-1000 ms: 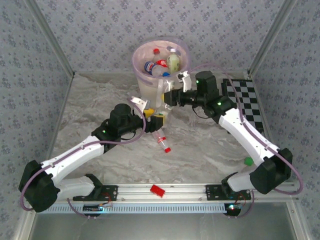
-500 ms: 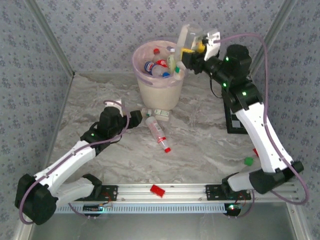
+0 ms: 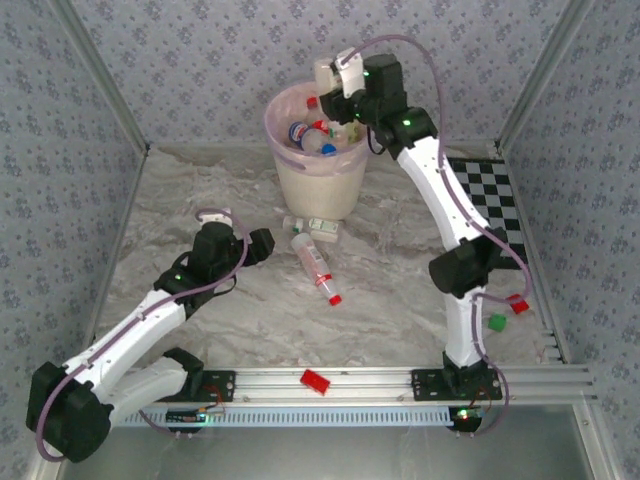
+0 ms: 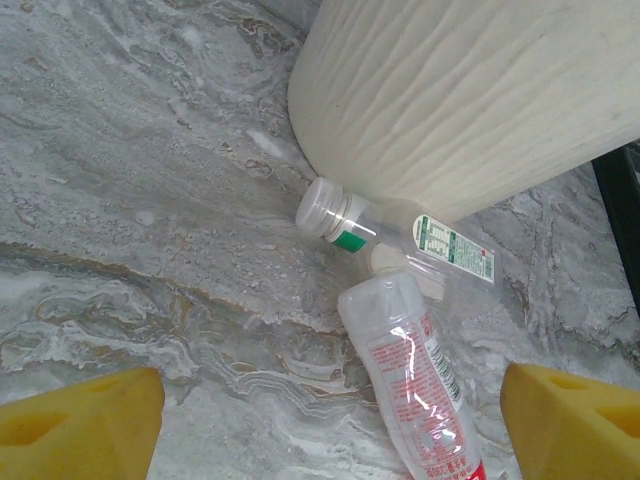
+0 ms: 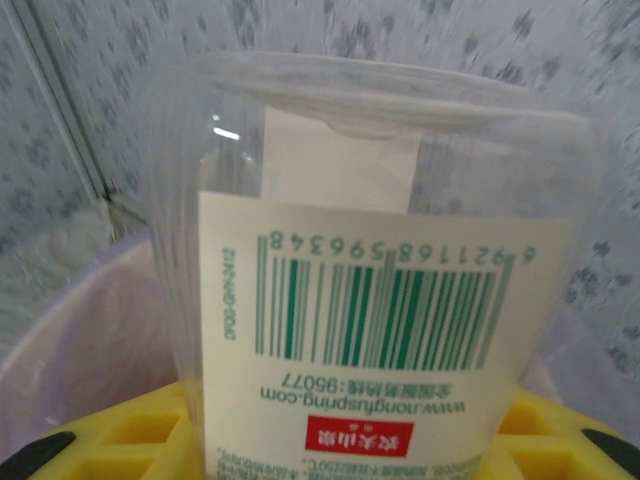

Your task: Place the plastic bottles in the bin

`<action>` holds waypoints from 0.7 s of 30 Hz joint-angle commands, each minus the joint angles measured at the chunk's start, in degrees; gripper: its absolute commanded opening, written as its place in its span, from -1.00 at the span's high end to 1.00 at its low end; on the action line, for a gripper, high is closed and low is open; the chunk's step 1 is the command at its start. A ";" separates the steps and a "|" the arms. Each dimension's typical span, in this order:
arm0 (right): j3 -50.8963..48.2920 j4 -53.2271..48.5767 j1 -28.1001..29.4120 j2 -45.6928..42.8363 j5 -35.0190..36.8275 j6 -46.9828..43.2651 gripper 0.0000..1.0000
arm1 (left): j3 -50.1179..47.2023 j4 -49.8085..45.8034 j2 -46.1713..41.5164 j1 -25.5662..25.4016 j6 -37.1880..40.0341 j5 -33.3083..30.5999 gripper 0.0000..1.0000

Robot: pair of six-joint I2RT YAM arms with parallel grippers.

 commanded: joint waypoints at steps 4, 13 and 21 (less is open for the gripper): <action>11.05 -16.53 0.47 8.99 3.62 -3.35 0.55 | 0.68 -0.25 1.06 1.09 -0.66 0.83 -0.74; 10.97 -20.62 -2.00 11.54 -2.15 2.21 -0.49 | 3.15 0.28 5.71 1.31 -0.31 2.51 -0.74; 6.49 -17.66 -2.31 1.81 -4.12 3.86 -1.00 | 4.60 2.60 10.23 1.28 -1.26 5.06 -0.74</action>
